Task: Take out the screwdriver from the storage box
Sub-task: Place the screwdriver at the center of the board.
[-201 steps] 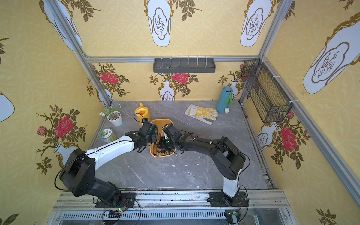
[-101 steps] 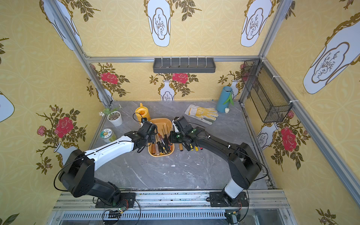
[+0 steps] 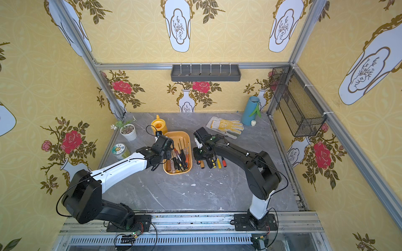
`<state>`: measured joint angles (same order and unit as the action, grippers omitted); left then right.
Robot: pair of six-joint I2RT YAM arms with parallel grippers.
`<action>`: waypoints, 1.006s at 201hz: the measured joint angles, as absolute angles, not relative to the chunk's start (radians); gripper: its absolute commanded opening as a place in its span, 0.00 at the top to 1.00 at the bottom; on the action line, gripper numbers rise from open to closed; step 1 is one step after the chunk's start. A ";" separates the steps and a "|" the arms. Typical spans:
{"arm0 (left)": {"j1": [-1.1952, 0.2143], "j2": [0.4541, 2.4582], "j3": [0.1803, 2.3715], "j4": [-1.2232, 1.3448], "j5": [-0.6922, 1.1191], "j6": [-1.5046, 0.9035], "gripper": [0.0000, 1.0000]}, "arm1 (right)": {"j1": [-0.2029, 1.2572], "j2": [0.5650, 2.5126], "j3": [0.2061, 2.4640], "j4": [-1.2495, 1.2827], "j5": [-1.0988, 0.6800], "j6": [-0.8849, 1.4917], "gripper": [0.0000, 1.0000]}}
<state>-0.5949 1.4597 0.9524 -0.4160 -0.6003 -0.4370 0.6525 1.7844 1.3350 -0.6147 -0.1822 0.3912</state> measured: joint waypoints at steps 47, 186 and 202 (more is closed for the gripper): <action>-0.587 1.451 0.937 -0.421 -0.609 -0.434 1.00 | 0.661 1.882 1.387 -0.637 -0.200 0.385 1.00; -0.582 1.451 0.931 -0.419 -0.607 -0.434 1.00 | 0.662 2.072 1.492 -0.723 -0.145 0.423 0.88; -0.582 1.451 0.931 -0.419 -0.606 -0.434 1.00 | 0.662 2.073 1.493 -0.733 -0.131 0.424 0.81</action>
